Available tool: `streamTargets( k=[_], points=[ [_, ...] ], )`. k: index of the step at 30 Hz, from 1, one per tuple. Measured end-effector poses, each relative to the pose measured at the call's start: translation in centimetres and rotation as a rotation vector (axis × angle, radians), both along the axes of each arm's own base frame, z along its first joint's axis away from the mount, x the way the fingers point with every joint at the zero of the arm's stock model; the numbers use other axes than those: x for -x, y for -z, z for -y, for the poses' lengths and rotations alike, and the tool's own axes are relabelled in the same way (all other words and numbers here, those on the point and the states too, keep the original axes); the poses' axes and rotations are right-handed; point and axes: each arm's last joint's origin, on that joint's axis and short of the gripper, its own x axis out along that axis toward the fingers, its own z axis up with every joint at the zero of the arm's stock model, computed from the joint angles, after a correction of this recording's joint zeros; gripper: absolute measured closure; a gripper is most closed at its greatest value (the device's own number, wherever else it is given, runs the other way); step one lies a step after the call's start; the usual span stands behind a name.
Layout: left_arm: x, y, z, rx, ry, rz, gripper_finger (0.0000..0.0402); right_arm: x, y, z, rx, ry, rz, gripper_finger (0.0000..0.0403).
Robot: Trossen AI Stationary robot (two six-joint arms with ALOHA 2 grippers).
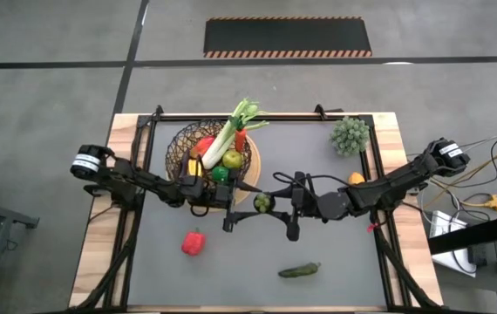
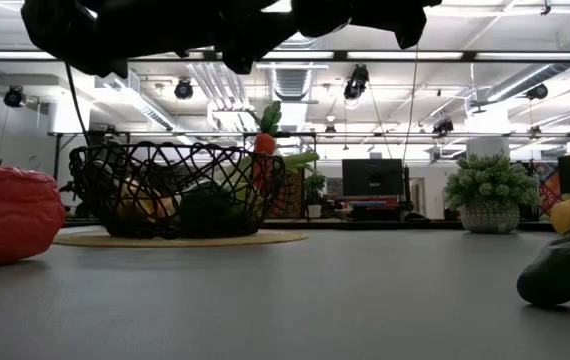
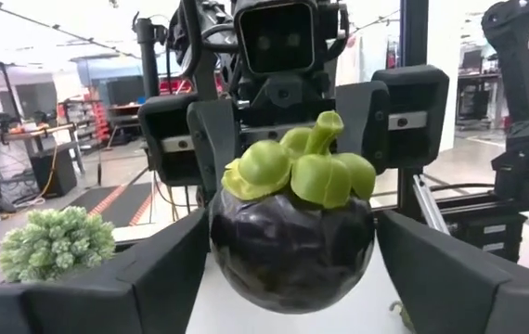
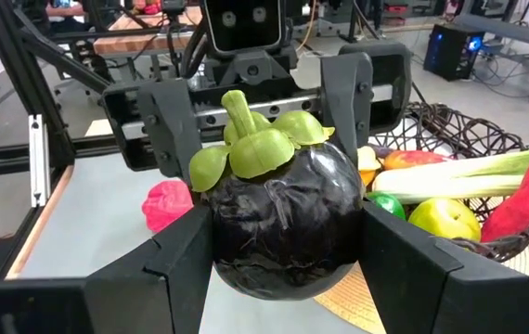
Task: Build produce basket
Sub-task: Put the purple mangosteen into the black wire basket
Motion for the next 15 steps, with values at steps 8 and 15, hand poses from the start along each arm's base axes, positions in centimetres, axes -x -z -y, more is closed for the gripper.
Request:
streamTargets(
  k=[8,15],
  points=[
    [0.00,0.04,0.00,0.009,0.000,-0.005,0.0174,0.00,0.03,0.01,-0.001,-0.001,-0.003,0.0176],
    [0.00,0.09,0.00,0.049,0.005,-0.013,0.0183,-0.01,0.05,0.06,-0.040,0.011,0.001,0.0105]
  ],
)
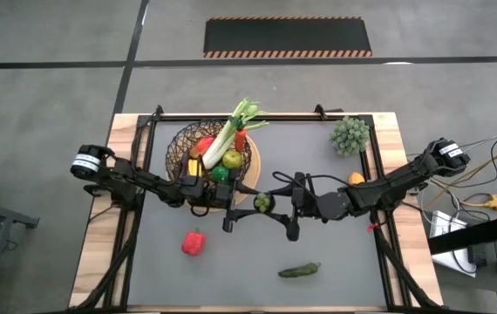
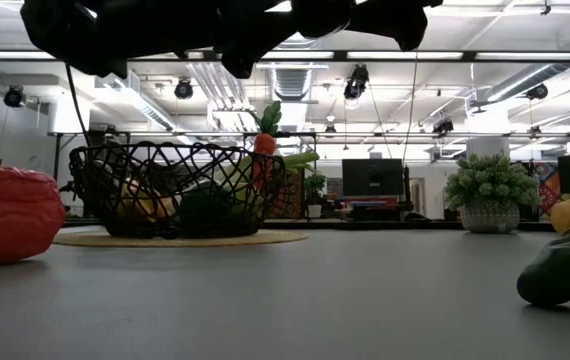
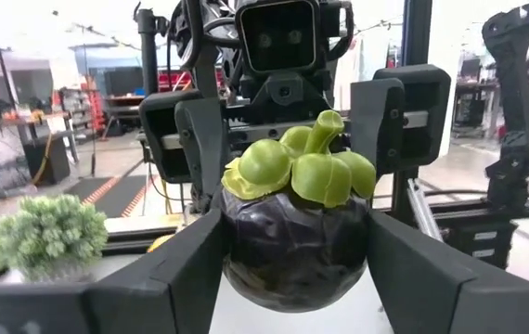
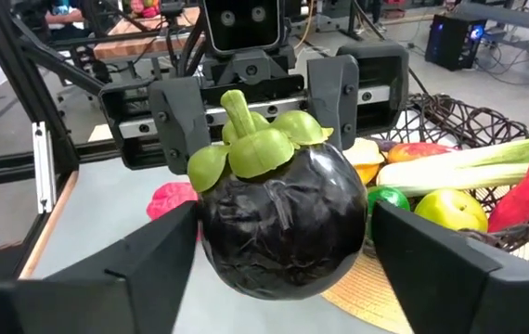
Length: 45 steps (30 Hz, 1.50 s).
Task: Build produce basket
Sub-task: Put the purple mangosteen into the black wire basket
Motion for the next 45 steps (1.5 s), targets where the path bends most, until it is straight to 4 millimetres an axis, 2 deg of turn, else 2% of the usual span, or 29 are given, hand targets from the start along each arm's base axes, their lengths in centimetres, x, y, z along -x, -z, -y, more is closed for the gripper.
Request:
streamTargets(
  k=[6,9,12,17,22,26,29,37,45],
  points=[
    [0.5,0.4,-0.2,0.070,-0.041,-0.029,0.0185,0.4,-0.7,0.2,-0.042,0.007,0.027,0.0058],
    [1.0,0.8,-0.5,0.114,-0.114,-0.081,0.0185,1.1,-1.7,0.4,-0.085,0.015,0.052,0.0055],
    [1.9,0.8,-1.1,0.128,-0.260,-0.184,0.0185,1.9,-2.3,0.7,-0.111,0.021,0.052,0.0061],
    [4.9,0.2,-2.6,0.134,-0.601,-0.376,0.0185,2.7,-2.8,1.0,-0.128,0.027,0.039,0.0073],
    [8.8,-0.7,-4.3,0.225,-0.898,-0.431,0.0185,2.6,-2.5,1.0,-0.118,0.028,0.020,0.0076],
    [11.5,0.1,-5.7,0.365,-1.067,-0.396,0.0185,2.3,-2.2,0.9,-0.104,0.037,0.009,0.0076],
    [12.8,1.2,-6.7,0.425,-1.155,-0.376,0.0185,2.4,-2.0,1.0,-0.093,0.065,0.006,0.0076],
    [13.8,3.9,-8.2,0.476,-1.265,-0.399,0.0185,2.3,-1.8,1.0,-0.094,0.085,0.006,0.0076],
    [13.6,5.2,-9.6,0.453,-1.358,-0.453,0.0185,2.3,-1.7,1.1,-0.087,0.105,0.006,0.0076]
  ],
)
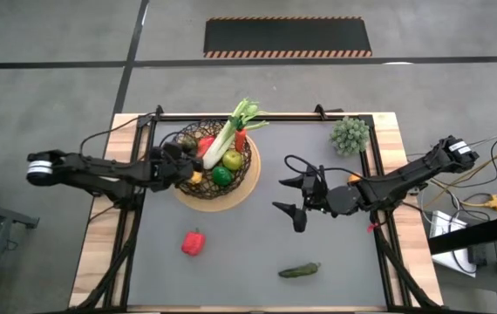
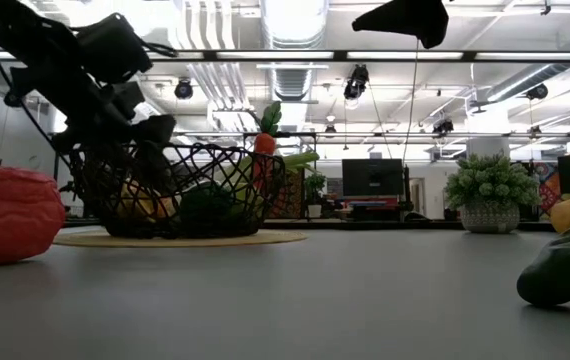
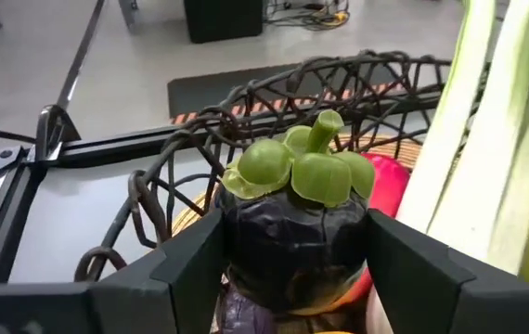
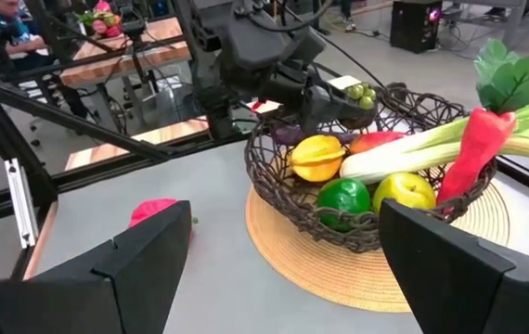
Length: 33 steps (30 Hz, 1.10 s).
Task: Build produce basket
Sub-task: Put the purple mangosteen into the black wire basket, then put the yellow lemon into the black wire basket
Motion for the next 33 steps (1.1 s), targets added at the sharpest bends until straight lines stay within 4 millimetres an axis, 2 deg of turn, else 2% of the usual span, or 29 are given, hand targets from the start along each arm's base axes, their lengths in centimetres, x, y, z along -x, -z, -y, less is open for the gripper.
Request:
streamTargets(
  k=[14,33],
  points=[
    [-0.5,1.0,-0.2,0.043,-0.027,0.013,0.0143,0.0,0.2,0.0,0.002,0.000,-0.005,0.0076],
    [-0.4,-0.4,-0.1,0.066,0.050,0.045,0.0133,0.0,0.2,0.0,0.001,-0.001,-0.005,0.0076]
  ],
)
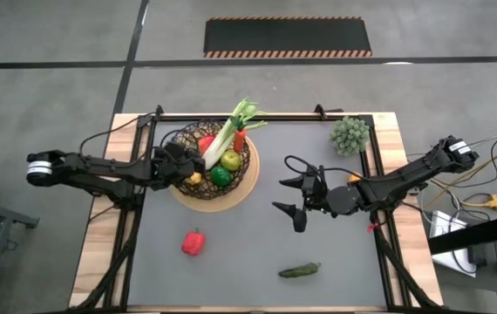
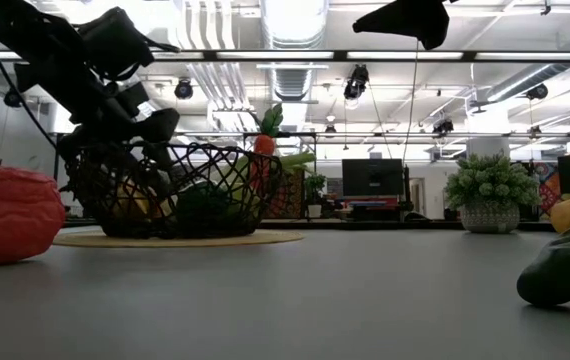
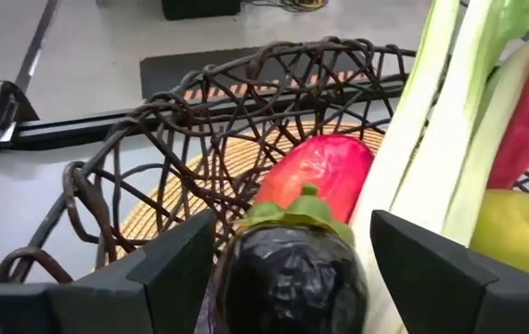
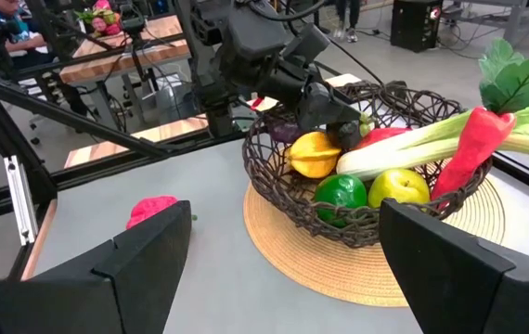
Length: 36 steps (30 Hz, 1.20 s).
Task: Build produce basket
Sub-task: Put the yellow lemon into the black wire basket
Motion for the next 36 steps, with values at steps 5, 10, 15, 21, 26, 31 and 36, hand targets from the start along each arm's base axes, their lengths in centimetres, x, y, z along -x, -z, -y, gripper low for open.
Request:
streamTargets(
  k=[5,10,15,21,26,31,36],
  points=[
    [0.1,-0.2,0.0,0.004,0.020,0.001,0.0133,0.0,0.0,0.0,0.000,0.000,0.000,0.0076],
    [0.2,-0.6,0.1,-0.010,0.050,-0.019,0.0133,0.0,0.0,0.0,-0.014,0.003,0.003,0.0076],
    [0.1,-2.1,0.2,-0.015,0.135,-0.006,0.0133,0.0,0.0,0.0,-0.053,0.013,0.010,0.0076],
    [-0.1,-4.9,0.6,-0.053,0.291,0.016,0.0133,0.1,0.5,0.0,-0.126,0.039,-0.013,0.0076],
    [-0.7,-6.7,1.9,-0.128,0.505,0.104,0.0133,0.6,1.6,0.3,-0.198,0.127,-0.095,0.0076],
    [-1.4,-8.2,3.5,-0.215,0.711,0.206,0.0133,1.4,3.0,1.3,-0.285,0.273,-0.193,0.0076],
    [-1.8,-9.2,4.6,-0.301,0.821,0.282,0.0133,2.0,4.4,3.6,-0.384,0.404,-0.335,0.0076]
  ],
)
